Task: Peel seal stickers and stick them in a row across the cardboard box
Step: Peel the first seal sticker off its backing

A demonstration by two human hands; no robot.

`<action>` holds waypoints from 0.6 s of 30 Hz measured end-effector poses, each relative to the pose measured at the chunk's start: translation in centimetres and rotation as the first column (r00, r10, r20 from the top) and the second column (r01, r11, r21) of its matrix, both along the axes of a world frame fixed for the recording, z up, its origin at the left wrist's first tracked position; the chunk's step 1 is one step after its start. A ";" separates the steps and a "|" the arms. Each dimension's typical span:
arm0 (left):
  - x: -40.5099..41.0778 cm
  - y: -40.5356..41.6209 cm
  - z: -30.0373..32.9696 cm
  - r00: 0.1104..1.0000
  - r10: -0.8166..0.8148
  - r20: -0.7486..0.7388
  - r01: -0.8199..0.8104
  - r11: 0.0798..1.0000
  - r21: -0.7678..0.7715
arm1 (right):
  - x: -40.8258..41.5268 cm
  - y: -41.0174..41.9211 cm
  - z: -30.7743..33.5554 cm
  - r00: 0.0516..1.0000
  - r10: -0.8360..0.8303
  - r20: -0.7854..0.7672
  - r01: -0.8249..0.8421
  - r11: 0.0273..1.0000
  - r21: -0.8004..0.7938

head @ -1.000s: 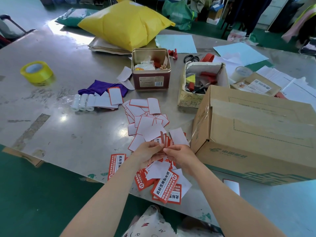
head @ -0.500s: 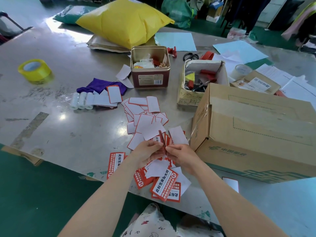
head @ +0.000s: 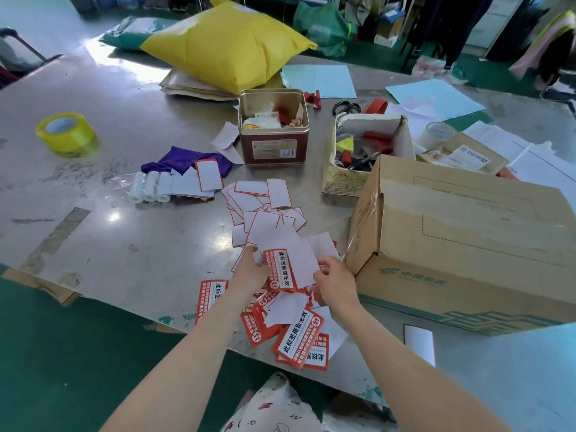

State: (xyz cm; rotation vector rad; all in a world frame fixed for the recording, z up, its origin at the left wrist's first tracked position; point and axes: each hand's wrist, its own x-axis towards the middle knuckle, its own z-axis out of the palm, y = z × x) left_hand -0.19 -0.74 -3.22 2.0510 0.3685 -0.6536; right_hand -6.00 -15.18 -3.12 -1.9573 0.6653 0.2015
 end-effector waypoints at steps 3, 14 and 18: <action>0.0 -0.2 0.5 0.980 -0.032 0.197 0.005 0.991 0.137 | 0.1 0.2 0.7 0.995 -0.035 0.090 0.037 0.999 -0.013; 0.6 -0.7 4.3 0.971 0.099 -0.217 -0.212 0.772 -0.599 | 0.8 0.2 2.6 0.963 0.089 0.253 -0.061 0.992 -0.114; 0.8 -0.5 3.9 0.995 0.042 -0.087 -0.080 0.860 -0.504 | 1.1 0.4 3.7 0.964 0.126 0.234 -0.125 0.992 -0.017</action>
